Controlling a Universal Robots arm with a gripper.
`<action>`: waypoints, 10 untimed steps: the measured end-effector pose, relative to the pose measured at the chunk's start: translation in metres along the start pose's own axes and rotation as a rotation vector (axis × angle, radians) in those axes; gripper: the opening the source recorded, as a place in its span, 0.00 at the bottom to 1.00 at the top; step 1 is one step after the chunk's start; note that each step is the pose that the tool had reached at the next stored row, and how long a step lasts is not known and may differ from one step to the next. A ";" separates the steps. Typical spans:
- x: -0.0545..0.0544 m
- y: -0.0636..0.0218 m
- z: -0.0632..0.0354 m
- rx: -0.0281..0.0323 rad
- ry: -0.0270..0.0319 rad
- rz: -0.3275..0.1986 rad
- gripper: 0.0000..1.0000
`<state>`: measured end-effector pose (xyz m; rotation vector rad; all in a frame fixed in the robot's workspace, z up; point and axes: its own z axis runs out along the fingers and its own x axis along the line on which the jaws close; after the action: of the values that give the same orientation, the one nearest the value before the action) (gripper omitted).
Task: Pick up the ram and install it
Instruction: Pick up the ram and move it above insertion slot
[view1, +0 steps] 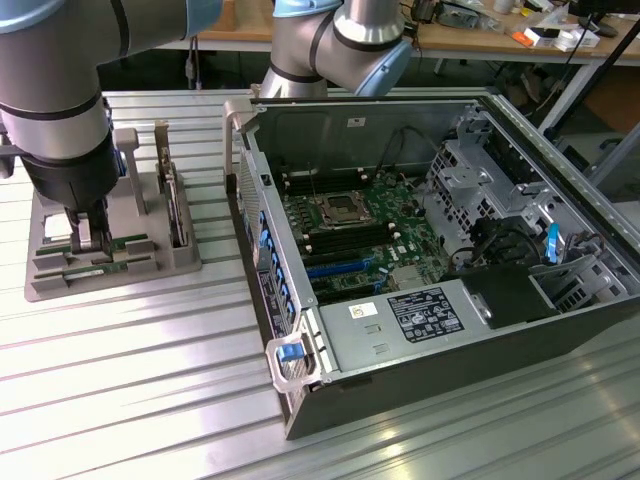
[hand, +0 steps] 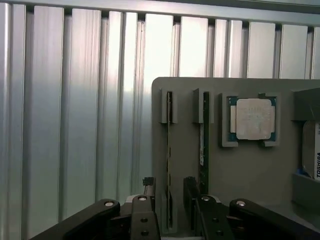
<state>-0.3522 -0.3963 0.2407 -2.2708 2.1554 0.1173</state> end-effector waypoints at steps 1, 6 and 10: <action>-0.001 -0.0001 0.0018 -0.0005 0.0004 -0.012 0.36; -0.003 -0.0003 0.0155 -0.0008 0.0006 -0.017 0.36; -0.003 0.0020 0.0230 -0.0011 0.0008 -0.020 0.36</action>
<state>-0.3554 -0.3918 0.2181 -2.2930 2.1326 0.1175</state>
